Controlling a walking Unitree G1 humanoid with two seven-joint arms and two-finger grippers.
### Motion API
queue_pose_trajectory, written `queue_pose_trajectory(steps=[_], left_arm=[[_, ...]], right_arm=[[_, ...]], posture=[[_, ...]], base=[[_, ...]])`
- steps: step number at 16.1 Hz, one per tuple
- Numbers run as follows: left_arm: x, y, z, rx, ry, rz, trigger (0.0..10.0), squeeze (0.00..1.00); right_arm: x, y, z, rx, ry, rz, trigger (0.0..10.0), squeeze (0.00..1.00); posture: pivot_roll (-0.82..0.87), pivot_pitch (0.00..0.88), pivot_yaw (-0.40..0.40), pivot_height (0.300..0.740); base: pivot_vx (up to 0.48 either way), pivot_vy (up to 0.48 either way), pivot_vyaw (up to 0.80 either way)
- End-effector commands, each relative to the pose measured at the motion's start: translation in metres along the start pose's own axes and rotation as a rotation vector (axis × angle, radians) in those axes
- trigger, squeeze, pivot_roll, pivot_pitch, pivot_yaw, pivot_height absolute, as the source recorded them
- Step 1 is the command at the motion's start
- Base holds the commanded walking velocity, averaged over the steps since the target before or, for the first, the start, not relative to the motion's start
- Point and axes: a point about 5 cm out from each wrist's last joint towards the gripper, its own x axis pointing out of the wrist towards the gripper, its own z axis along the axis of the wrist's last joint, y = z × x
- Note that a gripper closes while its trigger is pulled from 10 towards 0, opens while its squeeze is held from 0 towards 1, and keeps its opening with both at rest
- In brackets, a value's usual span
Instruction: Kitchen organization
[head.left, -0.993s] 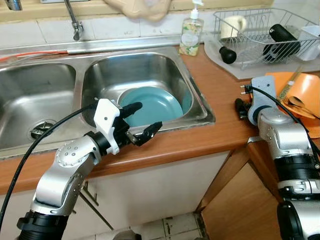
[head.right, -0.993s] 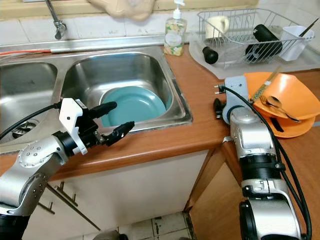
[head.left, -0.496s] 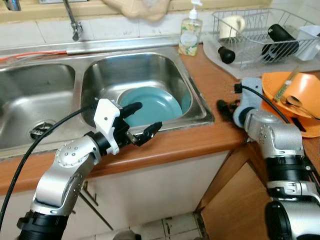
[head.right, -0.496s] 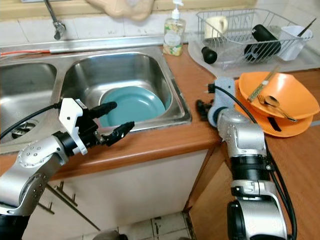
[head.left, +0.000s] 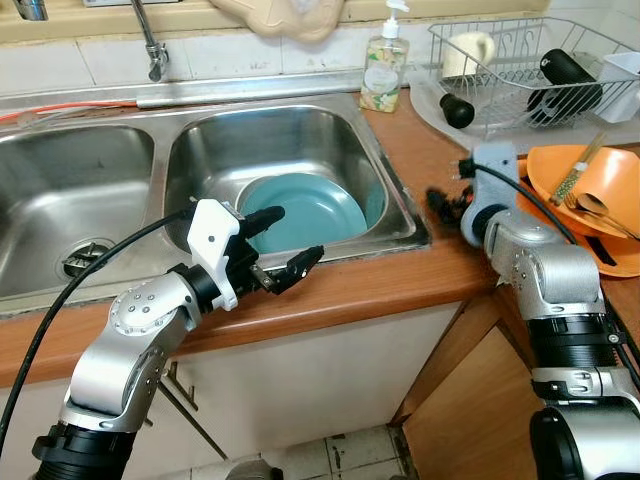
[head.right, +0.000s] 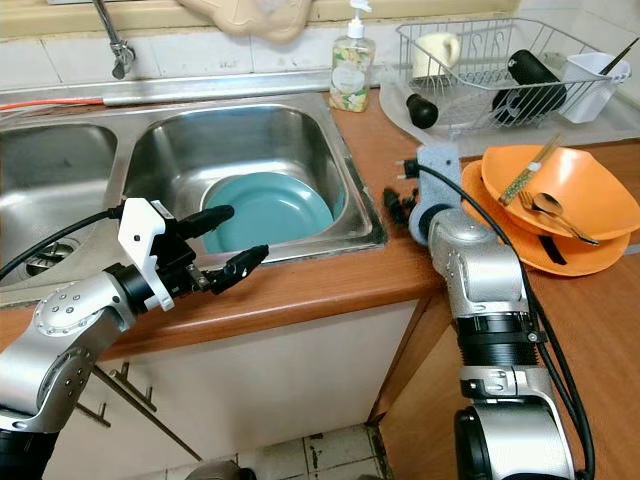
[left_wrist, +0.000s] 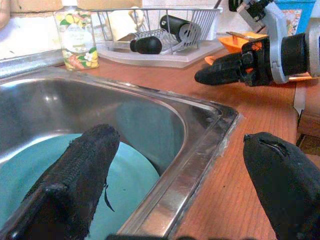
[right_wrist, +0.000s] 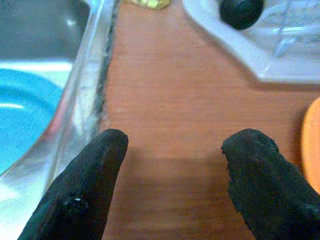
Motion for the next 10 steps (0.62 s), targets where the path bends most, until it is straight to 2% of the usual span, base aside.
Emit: queue_pose_trajectory(steps=[1, 7, 10], left_arm=[[0.001, -0.001, 0.003, 0.025, 0.000, -0.014, 10.0, 0.00], [0.001, -0.001, 0.002, 0.026, 0.002, -0.016, 10.0, 0.00], [0.001, -0.001, 0.002, 0.026, 0.002, -0.016, 10.0, 0.00]], right_arm=[[0.000, -0.009, 0.005, 0.016, -0.016, -0.052, 10.0, 0.00], [0.003, -0.041, 0.001, 0.046, -0.011, -0.193, 10.0, 0.00], [0.003, -0.051, 0.000, 0.050, -0.013, -0.228, 10.0, 0.00]], posture=[[0.00, 0.000, 0.039, 0.740], [0.00, 0.000, 0.042, 0.740], [-0.01, 0.000, 0.043, 0.740]], base=[[0.000, 0.000, 0.00], [0.000, 0.000, 0.00], [0.000, 0.000, 0.00]])
